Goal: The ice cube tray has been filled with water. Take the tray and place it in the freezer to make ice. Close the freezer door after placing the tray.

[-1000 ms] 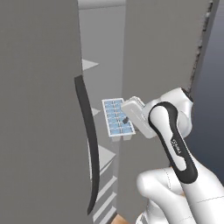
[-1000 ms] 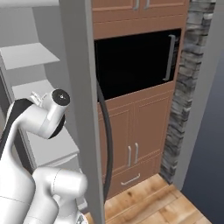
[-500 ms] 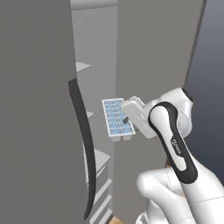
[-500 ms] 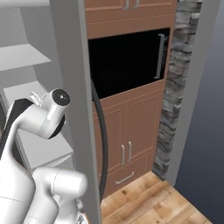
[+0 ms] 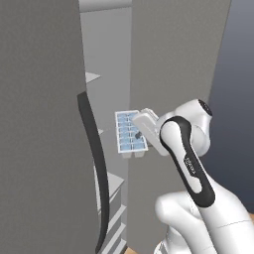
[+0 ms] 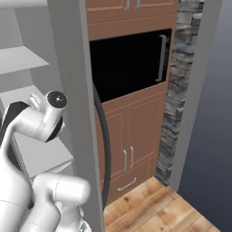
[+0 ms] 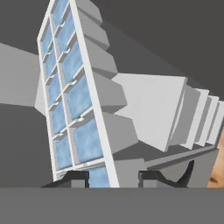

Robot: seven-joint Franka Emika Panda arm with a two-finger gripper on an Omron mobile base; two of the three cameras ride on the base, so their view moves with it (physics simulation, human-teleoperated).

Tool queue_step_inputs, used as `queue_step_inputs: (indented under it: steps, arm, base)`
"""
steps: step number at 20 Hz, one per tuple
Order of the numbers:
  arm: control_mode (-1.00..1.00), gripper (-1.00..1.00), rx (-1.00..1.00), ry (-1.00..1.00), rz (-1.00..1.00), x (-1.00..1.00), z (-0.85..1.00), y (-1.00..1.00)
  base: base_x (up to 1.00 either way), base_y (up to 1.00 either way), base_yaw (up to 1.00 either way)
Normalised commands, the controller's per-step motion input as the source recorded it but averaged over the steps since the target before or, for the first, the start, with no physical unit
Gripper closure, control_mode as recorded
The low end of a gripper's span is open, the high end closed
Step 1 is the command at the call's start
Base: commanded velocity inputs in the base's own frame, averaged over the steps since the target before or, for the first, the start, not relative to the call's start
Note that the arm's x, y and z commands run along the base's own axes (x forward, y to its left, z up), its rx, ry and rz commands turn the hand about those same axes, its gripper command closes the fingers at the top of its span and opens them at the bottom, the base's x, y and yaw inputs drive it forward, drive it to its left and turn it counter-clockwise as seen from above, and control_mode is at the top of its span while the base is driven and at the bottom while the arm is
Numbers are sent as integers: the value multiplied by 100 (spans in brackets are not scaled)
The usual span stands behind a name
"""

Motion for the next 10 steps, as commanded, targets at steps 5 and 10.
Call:
queue_step_inputs:
  steps: [5, 10]
  arm:
    - [-100, 100, 0, 0, -1, 0, 0, 6]
    - [-100, 100, 0, 0, 0, 0, 0, 0]
  base:
    - [0, 0, 0]
    - [0, 0, 0]
